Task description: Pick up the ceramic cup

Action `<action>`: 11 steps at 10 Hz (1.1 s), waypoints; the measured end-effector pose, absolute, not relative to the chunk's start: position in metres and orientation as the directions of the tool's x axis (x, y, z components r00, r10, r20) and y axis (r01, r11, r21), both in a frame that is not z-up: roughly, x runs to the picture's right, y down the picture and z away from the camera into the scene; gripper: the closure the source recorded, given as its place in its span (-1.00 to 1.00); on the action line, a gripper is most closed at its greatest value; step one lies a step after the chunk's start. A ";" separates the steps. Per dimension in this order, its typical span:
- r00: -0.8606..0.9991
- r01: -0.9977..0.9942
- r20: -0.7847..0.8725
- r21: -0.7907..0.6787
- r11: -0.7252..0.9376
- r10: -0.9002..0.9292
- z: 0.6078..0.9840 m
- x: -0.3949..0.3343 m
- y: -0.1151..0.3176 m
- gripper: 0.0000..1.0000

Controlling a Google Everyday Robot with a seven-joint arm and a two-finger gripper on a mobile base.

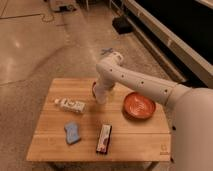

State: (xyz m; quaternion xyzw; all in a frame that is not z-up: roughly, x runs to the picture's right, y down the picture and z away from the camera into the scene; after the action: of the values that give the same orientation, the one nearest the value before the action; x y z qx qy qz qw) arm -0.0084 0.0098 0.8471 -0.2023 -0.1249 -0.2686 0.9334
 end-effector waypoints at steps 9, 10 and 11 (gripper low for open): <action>0.837 0.543 0.316 -0.385 0.746 -0.447 0.868 0.005 0.038 -0.60; 0.841 0.539 0.308 -0.397 0.743 -0.445 0.872 0.006 0.042 -0.60; 0.844 0.535 0.298 -0.409 0.739 -0.445 0.876 0.006 0.047 -0.51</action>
State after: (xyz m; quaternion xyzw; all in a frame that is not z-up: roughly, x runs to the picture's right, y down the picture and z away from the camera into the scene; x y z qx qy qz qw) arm 0.0062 0.0467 0.8758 -0.2463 -0.0906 -0.2640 0.9281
